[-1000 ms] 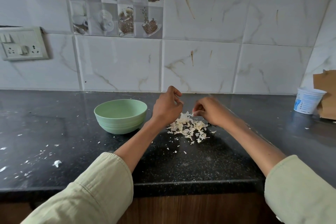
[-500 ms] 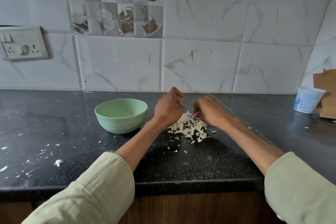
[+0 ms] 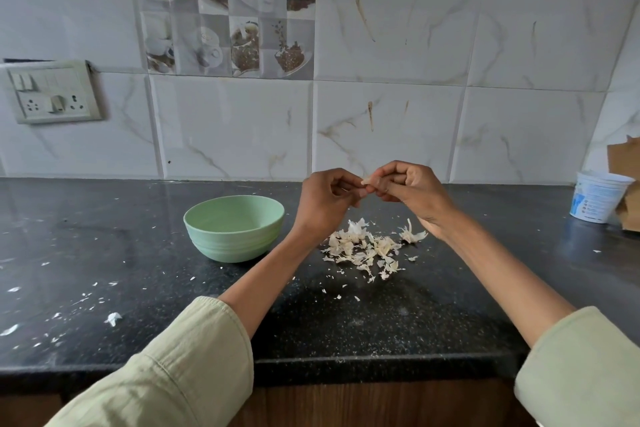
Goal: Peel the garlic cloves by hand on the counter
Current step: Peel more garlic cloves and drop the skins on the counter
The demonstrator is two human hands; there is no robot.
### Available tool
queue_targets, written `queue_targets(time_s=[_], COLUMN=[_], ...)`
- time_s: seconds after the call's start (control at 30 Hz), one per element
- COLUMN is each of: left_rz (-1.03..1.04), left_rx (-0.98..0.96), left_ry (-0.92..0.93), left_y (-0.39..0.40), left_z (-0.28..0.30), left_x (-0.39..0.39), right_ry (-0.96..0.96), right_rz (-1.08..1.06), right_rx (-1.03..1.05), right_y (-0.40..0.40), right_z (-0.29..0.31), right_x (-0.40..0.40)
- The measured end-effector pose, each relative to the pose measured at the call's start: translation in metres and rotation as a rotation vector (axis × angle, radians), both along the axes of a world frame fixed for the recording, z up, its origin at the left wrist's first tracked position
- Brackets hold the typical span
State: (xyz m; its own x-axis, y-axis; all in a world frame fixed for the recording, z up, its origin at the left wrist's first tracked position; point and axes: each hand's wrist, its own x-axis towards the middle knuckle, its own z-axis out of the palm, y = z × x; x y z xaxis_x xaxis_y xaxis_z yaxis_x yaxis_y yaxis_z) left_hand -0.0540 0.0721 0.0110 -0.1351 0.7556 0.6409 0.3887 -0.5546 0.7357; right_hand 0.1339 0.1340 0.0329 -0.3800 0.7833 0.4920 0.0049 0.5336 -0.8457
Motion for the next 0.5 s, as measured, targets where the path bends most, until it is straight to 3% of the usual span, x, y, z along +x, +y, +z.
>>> queue_targets(time_s=[0.5], left_rz=[-0.168], left_rx=[-0.056], left_ry=[-0.216], left_y=[-0.0034], left_z=[0.0053], left_x=[-0.0033], right_ry=[-0.077], right_rz=[0.094], right_rx=[-0.032], right_y=[-0.0040], right_z=[0.0036], right_x=[0.0021])
